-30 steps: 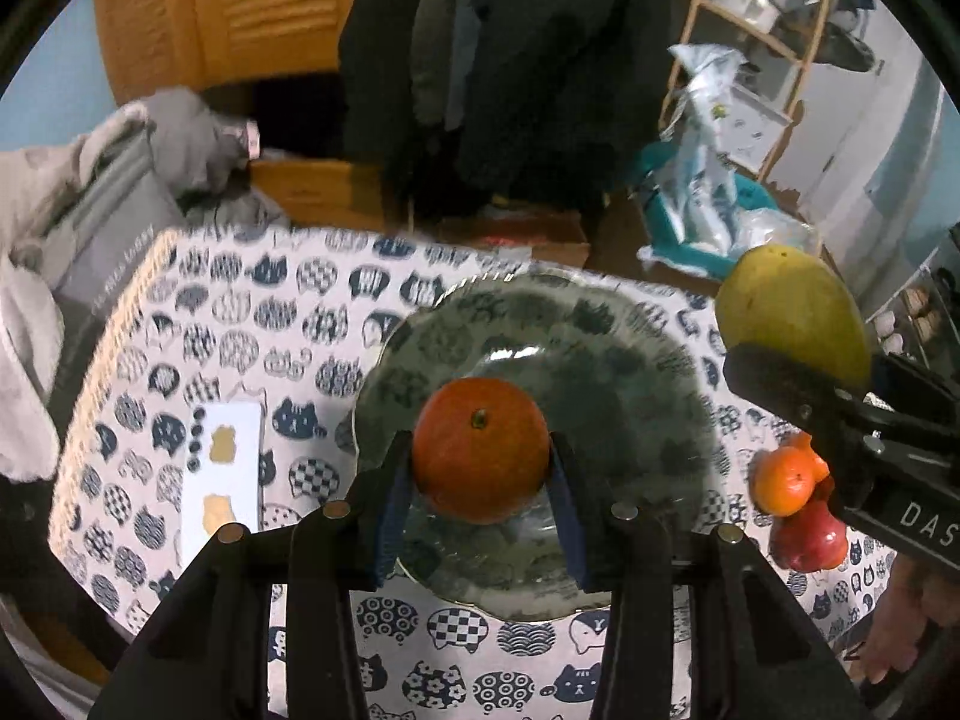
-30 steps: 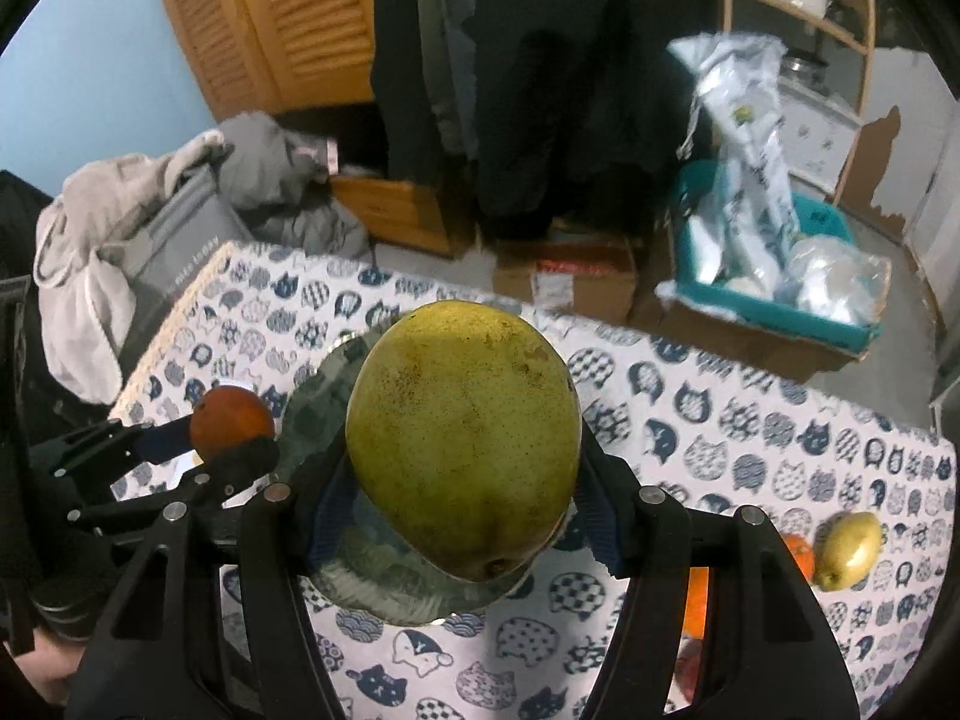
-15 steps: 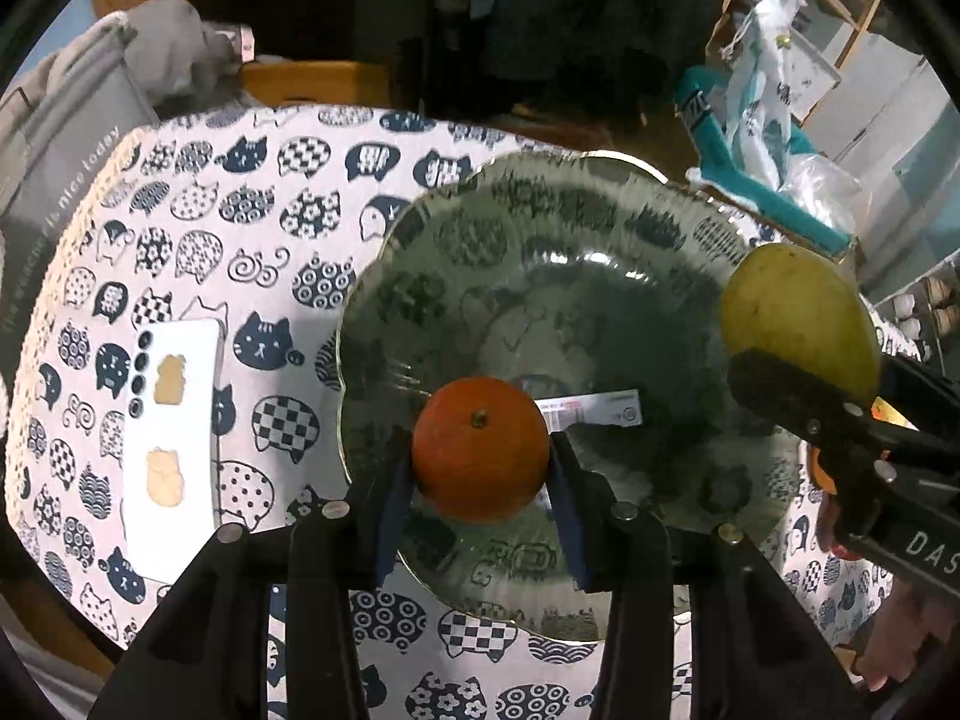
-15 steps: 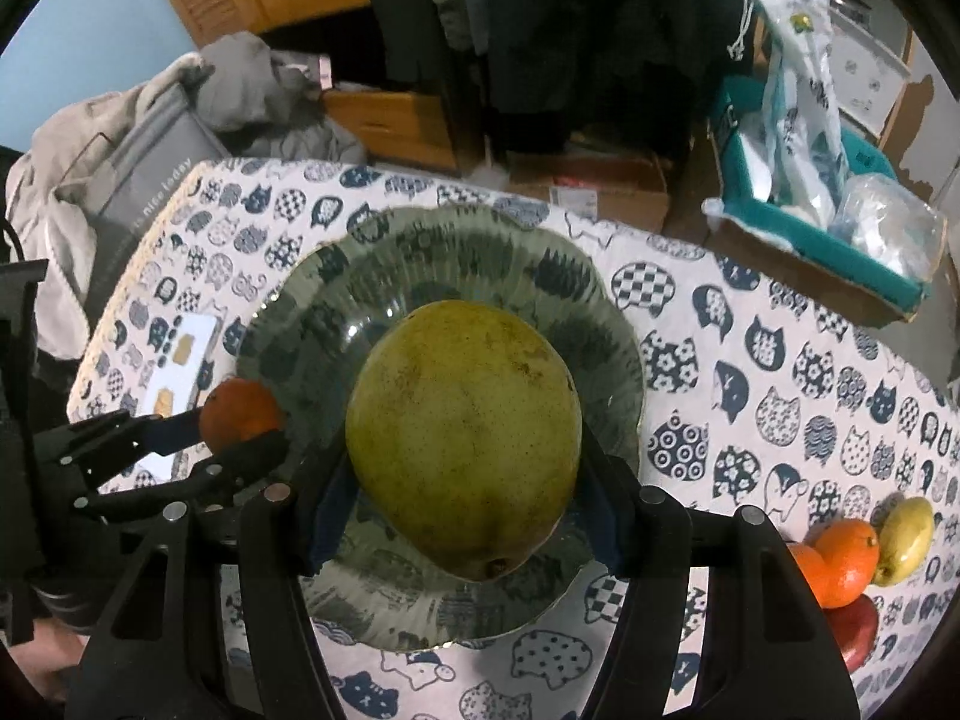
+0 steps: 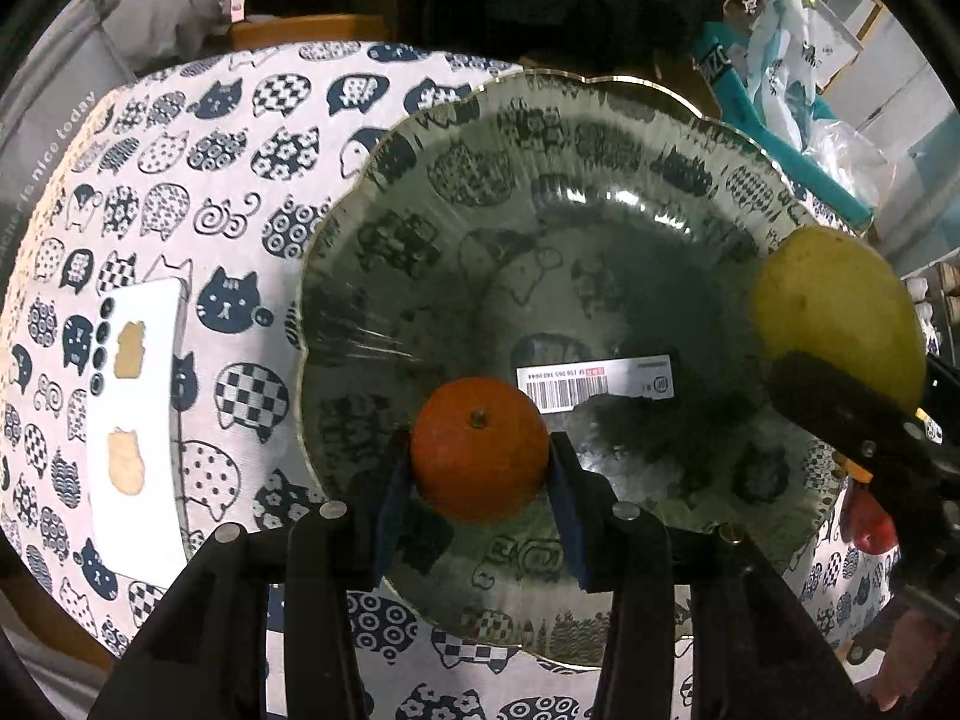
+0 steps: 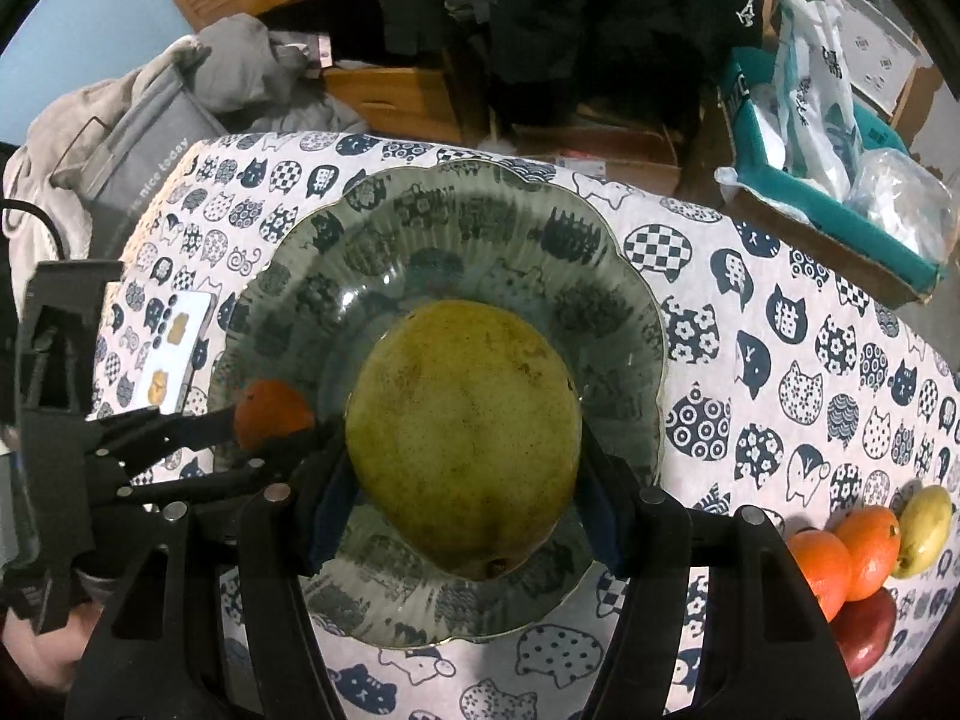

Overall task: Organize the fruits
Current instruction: 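Lower the tangerine and pear into the bowl and open both tools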

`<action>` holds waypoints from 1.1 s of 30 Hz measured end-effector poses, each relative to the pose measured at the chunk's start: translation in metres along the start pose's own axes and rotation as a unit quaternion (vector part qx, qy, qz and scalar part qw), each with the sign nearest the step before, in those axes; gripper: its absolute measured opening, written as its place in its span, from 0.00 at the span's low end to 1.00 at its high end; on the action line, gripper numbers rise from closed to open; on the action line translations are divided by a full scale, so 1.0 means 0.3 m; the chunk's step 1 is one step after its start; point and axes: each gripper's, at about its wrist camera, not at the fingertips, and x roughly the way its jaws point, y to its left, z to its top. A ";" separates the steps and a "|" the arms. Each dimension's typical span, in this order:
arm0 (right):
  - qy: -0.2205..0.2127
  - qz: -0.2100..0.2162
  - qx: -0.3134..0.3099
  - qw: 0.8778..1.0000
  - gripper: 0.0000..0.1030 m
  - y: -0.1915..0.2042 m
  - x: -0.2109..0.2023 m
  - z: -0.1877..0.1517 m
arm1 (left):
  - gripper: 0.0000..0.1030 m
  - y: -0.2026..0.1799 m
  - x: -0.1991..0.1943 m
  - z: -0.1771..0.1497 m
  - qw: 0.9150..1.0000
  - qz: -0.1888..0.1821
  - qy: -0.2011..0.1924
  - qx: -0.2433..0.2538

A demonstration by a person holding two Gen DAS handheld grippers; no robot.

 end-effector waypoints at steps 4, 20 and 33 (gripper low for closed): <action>-0.001 0.001 0.002 1.000 0.63 -0.006 -0.007 -0.004 | 0.64 -0.015 -0.010 0.006 1.000 0.003 -0.009 0.001; 0.029 0.010 -0.014 0.999 0.63 0.048 0.048 -0.010 | 0.64 0.118 -0.153 -0.025 0.998 0.019 -0.044 -0.033; 0.076 -0.002 -0.048 0.996 0.63 0.128 0.160 -0.059 | 0.64 0.194 -0.165 -0.055 0.997 0.025 -0.043 -0.066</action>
